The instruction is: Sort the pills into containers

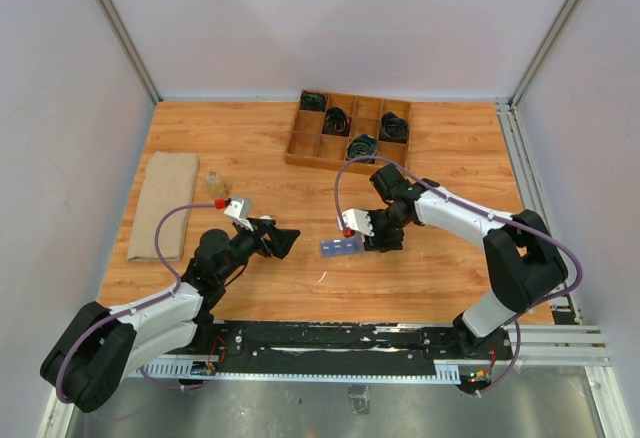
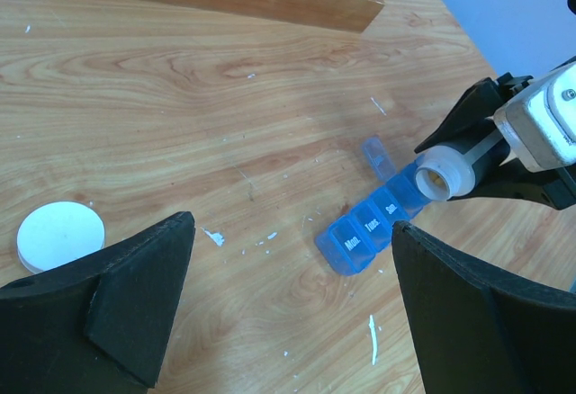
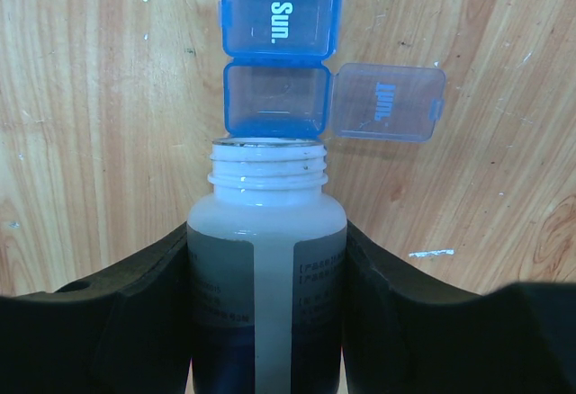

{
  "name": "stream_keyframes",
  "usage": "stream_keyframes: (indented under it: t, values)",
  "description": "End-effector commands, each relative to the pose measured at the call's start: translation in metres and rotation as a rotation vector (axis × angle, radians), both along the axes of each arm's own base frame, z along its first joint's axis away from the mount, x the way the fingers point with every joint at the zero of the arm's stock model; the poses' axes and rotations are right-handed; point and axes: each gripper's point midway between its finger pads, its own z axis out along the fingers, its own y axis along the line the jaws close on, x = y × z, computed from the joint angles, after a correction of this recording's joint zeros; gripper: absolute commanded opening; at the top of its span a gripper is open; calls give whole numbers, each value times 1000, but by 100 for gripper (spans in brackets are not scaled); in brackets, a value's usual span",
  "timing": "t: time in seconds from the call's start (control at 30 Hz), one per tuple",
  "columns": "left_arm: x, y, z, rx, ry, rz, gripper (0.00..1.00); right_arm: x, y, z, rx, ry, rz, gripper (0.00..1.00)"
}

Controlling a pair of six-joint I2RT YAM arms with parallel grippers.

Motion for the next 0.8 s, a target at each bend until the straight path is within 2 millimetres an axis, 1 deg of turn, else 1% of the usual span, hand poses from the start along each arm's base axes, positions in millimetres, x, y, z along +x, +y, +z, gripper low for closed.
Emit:
stream_keyframes:
  t: [0.0, 0.77]
  values:
    - [7, -3, 18, -14, -56, 0, 95, -1, 1, 2, -38, 7, 6, 4]
    - [7, -3, 17, -12, -55, -2, 95, -2, 1, 5, -100, 3, 21, 4]
